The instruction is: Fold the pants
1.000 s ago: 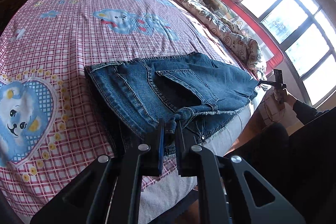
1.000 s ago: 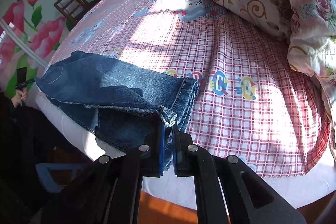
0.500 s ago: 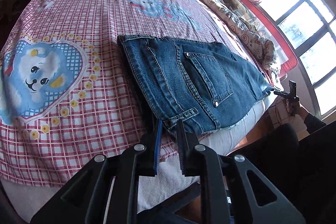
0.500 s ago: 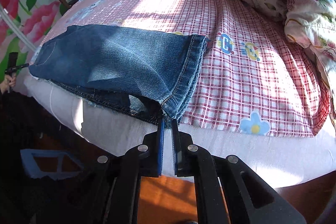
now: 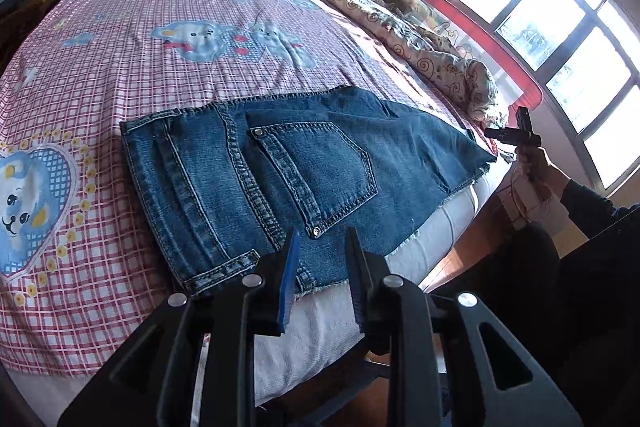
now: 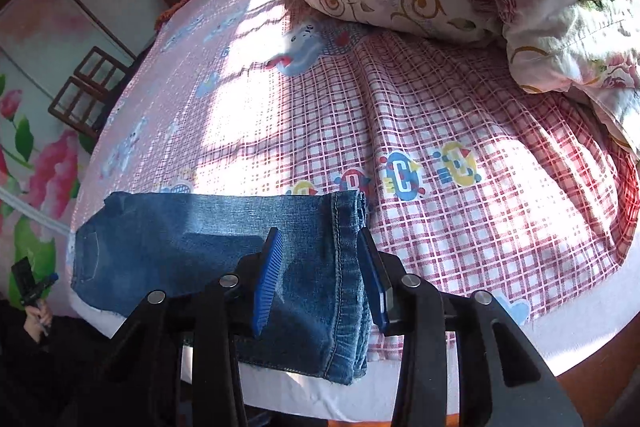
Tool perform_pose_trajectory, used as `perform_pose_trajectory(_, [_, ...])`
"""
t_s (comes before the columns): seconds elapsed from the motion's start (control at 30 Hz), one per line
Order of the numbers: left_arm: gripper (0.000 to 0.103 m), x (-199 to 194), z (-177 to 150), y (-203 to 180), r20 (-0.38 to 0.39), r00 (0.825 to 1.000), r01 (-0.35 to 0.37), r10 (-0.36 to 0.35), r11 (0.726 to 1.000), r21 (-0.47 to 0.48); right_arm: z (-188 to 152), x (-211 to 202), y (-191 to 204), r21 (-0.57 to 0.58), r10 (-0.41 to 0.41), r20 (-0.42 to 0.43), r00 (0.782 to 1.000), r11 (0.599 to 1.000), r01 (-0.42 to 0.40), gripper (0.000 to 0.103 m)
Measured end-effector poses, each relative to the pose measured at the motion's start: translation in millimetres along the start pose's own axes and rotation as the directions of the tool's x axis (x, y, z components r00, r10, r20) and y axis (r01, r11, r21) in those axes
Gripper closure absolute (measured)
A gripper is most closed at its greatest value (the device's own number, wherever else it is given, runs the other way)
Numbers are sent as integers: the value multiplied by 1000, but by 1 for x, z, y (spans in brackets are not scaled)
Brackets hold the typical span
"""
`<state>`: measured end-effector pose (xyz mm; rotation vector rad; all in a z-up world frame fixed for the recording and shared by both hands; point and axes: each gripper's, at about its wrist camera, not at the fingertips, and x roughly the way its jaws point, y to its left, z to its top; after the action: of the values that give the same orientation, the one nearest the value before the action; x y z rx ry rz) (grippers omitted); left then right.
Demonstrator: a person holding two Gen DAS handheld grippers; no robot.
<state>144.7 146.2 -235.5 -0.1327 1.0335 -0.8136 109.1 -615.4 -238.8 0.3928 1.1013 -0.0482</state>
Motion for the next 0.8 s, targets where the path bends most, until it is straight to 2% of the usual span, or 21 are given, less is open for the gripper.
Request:
perform_pose_trajectory(0.07, [78, 16, -1, -6, -25, 1000, 4, -4, 1000, 11, 4, 17, 0, -2, -66, -16, 998, 998, 66, 65])
perform_pose_trajectory(0.1, [72, 22, -3, -7, -35, 999, -2, 3, 1000, 16, 5, 22, -1, -1, -79, -20, 997, 997, 79, 65])
perform_pose_trajectory(0.17, [71, 30, -5, -5, -53, 999, -11, 12, 1000, 14, 4, 30, -1, -14, -85, -33, 996, 996, 84, 65])
perform_pose_trajectory(0.27, [66, 35, -7, -1, -67, 997, -23, 24, 1000, 11, 2, 40, 1, -54, -120, -66, 991, 992, 117, 86])
perform_pose_trajectory(0.37, [57, 40, -12, 5, -90, 995, -43, 43, 999, 2, 5, 33, 0, -58, -109, -44, 993, 993, 106, 90])
perform_pose_trajectory(0.4, [57, 42, -13, 6, -96, 994, -46, 46, 999, -3, 9, 27, -1, -49, -102, -19, 995, 994, 101, 98])
perform_pose_trajectory(0.47, [57, 44, -14, 10, -105, 993, -52, 51, 999, -4, 16, 16, -3, -28, -88, 30, 996, 996, 89, 98])
perform_pose_trajectory(0.63, [57, 52, -18, 15, -121, 991, -63, 60, 998, -13, 16, 37, 1, -55, -148, -29, 988, 988, 147, 98])
perform_pose_trajectory(0.73, [56, 54, -19, 15, -117, 991, -69, 67, 997, -17, 12, 24, -2, 1, -134, 15, 991, 991, 134, 96])
perform_pose_trajectory(0.8, [54, 53, -18, 13, -112, 991, -69, 67, 997, -17, 3, 10, -1, 20, -153, 28, 988, 988, 152, 76])
